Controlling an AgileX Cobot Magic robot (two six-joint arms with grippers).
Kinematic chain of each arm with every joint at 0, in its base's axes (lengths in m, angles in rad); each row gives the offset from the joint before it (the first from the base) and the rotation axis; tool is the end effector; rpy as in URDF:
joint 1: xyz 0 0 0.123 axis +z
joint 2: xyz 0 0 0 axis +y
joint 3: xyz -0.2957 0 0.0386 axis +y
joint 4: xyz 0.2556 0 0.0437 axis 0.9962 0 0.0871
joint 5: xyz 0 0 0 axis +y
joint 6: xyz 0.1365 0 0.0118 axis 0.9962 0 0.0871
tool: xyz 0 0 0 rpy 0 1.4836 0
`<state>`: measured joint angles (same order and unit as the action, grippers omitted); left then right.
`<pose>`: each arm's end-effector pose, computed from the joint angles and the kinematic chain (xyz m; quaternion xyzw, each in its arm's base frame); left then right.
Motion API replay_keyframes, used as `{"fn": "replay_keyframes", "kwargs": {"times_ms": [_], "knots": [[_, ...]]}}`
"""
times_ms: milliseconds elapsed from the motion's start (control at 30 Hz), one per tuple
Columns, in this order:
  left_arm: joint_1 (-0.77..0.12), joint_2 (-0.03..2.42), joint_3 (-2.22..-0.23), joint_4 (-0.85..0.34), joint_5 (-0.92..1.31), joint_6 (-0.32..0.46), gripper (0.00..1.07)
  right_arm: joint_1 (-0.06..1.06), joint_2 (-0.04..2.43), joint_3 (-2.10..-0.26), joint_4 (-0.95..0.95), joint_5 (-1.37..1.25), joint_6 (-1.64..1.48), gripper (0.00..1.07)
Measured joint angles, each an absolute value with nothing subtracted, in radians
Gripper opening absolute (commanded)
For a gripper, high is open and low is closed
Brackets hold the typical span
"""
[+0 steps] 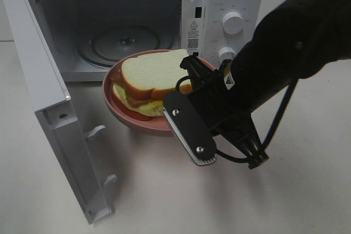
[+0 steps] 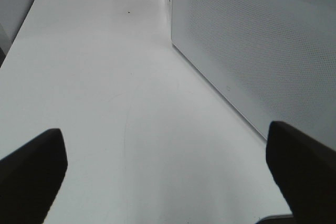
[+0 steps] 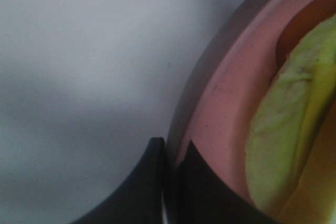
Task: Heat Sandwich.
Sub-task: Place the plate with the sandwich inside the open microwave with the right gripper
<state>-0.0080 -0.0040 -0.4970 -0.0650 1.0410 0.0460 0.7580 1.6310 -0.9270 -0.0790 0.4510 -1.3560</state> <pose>0.0303 -0.0079 0.2617 0.0238 0.8470 -0.0224 0.5306 0.2541 0.2341 0.1638 -0.8576 0.4494 -0.0976 0.2301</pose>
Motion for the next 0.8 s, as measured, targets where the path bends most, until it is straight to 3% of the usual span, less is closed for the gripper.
{"fn": "replay_keyframes", "kwargs": {"times_ms": [800], "knots": [[-0.008,-0.004,-0.497,-0.065,1.041,0.046,0.98,0.758,1.845,-1.189,-0.016,0.478,-1.423,0.00]]}}
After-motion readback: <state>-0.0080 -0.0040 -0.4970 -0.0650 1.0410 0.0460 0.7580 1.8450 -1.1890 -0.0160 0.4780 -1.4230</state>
